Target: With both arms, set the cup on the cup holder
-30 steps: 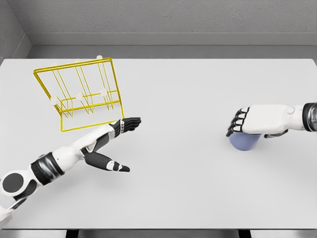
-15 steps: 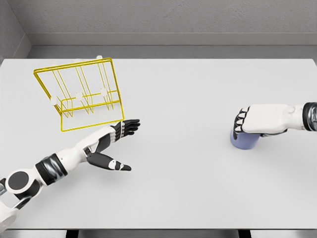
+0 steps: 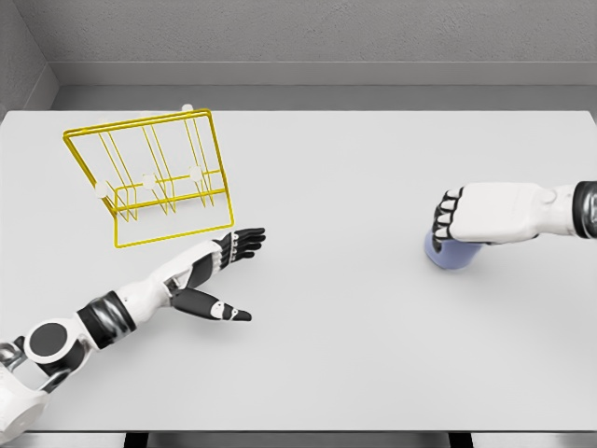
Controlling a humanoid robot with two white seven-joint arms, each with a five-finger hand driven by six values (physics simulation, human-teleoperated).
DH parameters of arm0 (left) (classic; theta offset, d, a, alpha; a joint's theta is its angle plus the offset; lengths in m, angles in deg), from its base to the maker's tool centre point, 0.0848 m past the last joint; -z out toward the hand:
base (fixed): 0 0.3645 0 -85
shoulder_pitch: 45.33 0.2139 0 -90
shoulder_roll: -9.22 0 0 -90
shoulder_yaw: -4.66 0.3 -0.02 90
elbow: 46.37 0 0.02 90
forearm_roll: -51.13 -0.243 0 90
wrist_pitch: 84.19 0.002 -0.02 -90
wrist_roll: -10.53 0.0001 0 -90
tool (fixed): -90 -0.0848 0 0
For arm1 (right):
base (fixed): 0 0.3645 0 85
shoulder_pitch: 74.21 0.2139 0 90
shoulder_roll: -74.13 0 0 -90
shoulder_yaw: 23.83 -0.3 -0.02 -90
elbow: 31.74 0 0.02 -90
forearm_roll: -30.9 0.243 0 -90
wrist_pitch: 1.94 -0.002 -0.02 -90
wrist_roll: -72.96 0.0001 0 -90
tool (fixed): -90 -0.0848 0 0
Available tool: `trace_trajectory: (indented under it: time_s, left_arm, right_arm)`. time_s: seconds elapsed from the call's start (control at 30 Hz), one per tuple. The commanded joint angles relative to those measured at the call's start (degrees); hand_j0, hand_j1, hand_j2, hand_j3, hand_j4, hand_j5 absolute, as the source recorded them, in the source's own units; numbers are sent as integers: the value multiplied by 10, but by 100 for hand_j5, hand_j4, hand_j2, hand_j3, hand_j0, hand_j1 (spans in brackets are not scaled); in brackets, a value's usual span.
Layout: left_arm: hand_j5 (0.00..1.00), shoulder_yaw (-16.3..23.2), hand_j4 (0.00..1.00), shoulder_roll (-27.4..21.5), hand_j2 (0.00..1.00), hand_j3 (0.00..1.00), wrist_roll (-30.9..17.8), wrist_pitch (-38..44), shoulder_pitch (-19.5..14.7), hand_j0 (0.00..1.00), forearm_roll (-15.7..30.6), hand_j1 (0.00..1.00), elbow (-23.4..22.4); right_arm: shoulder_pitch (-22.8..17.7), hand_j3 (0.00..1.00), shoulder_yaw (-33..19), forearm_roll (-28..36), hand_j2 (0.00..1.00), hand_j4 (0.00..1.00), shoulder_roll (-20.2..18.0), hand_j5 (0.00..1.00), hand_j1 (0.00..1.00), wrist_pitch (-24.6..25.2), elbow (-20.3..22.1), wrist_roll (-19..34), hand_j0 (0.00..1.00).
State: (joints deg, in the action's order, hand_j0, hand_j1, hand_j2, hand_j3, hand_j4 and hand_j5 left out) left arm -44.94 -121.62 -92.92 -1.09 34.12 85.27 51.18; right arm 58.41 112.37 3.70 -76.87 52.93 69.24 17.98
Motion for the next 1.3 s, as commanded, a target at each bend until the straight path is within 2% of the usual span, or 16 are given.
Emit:
trace_trajectory:
  time_s: [0.0,0.13,0.5,0.57,0.7,0.97,1.27]
  left_arm:
    - [100,0,100,4,100,100,0,1,0,100,2,100,-7]
    - [100,0,100,9,100,100,0,1,-1,100,2,100,-7]
    - [100,0,100,9,100,100,0,1,-5,100,3,100,-12]
    - [100,0,100,9,100,100,0,1,-5,100,3,100,-12]
    - [100,0,100,9,100,100,0,1,-6,100,3,100,-12]
    - [100,0,100,9,100,100,0,1,-11,100,3,100,-17]
    - [100,0,100,9,100,100,0,1,-11,100,3,100,-20]
  right_arm:
    - [0,64,-3,3,64,64,9,64,64,1,4,0,64]
    - [17,64,1,10,64,64,13,64,64,1,4,0,64]
    - [16,64,6,19,64,64,85,64,64,1,4,0,64]
    - [18,64,5,19,64,64,89,64,64,1,4,0,64]
    - [23,64,5,20,64,64,137,64,64,1,4,0,64]
    - [21,64,6,21,64,64,174,64,64,1,4,0,64]
    - [20,66,20,21,66,66,174,66,66,1,4,0,66]
